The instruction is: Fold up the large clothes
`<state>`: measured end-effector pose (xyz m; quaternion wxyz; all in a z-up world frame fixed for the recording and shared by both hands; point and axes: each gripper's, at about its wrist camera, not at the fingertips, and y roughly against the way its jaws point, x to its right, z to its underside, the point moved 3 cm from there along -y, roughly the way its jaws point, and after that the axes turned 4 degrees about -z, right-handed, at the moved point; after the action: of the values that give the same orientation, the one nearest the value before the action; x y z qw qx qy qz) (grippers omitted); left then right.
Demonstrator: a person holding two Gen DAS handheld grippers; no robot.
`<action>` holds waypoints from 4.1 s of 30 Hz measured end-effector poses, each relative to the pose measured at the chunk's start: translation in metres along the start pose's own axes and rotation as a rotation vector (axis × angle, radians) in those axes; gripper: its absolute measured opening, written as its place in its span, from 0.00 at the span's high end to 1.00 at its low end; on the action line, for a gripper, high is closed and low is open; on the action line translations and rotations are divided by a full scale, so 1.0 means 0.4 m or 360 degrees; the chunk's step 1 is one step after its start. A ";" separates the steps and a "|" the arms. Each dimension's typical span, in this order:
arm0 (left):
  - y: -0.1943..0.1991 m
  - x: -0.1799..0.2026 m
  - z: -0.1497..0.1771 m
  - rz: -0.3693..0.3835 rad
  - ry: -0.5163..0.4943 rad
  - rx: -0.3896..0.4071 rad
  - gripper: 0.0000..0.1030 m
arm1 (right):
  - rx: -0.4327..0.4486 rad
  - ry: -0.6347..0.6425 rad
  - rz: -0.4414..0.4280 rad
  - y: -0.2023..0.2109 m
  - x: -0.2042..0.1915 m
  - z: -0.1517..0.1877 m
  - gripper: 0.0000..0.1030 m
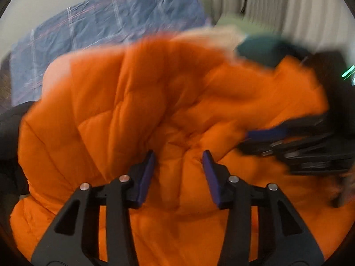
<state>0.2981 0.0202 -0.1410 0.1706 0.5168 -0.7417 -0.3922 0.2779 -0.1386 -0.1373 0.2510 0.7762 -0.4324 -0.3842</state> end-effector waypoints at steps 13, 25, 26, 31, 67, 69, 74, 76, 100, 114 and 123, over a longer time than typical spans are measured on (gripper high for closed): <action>0.233 -0.059 0.142 -0.0134 0.0177 0.0230 0.19 | 0.0118 0.0145 0.0078 0.094 -0.059 0.068 0.58; 0.466 -0.442 0.668 -0.0254 0.1281 0.0099 0.16 | 0.0273 0.0261 0.0449 0.074 -0.199 0.040 0.39; 0.481 -0.472 0.710 -0.0296 0.1365 0.0101 0.16 | 0.0261 0.0230 0.0460 0.052 -0.197 0.033 0.37; 0.523 -0.632 0.895 -0.0477 0.1721 0.0089 0.16 | 0.0115 0.0164 0.0515 -0.096 -0.153 0.056 0.26; 0.454 0.022 -0.104 0.0004 0.0501 0.0633 0.92 | 0.0366 -0.0039 0.0081 -0.019 -0.092 0.077 0.15; 0.373 0.080 -0.132 0.0051 0.0474 0.0555 0.92 | 0.0424 -0.0084 0.0052 0.017 -0.083 0.087 0.15; 0.225 0.099 -0.128 0.0215 0.0402 0.0424 0.87 | 0.0470 -0.0179 0.0038 0.156 -0.015 0.105 0.15; 0.180 0.108 -0.111 0.0260 0.0400 0.0376 0.65 | 0.0483 -0.0220 0.0052 0.201 0.031 0.114 0.15; 0.224 -0.084 0.192 0.0292 0.0546 0.0275 0.17 | 0.0274 -0.0333 -0.0601 0.194 -0.007 0.055 0.18; 0.254 -0.298 0.291 -0.0095 0.0902 0.0323 0.33 | 0.0293 -0.0071 -0.0071 0.148 -0.032 0.040 0.98; 0.245 -0.401 0.351 -0.0202 0.1024 0.0278 0.48 | 0.0564 0.0045 0.0444 0.253 0.011 -0.012 0.98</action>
<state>0.2088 0.2369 -0.1313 0.3264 0.6718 -0.6469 -0.1538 0.2348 -0.1926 -0.0634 0.1674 0.7461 -0.5927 -0.2529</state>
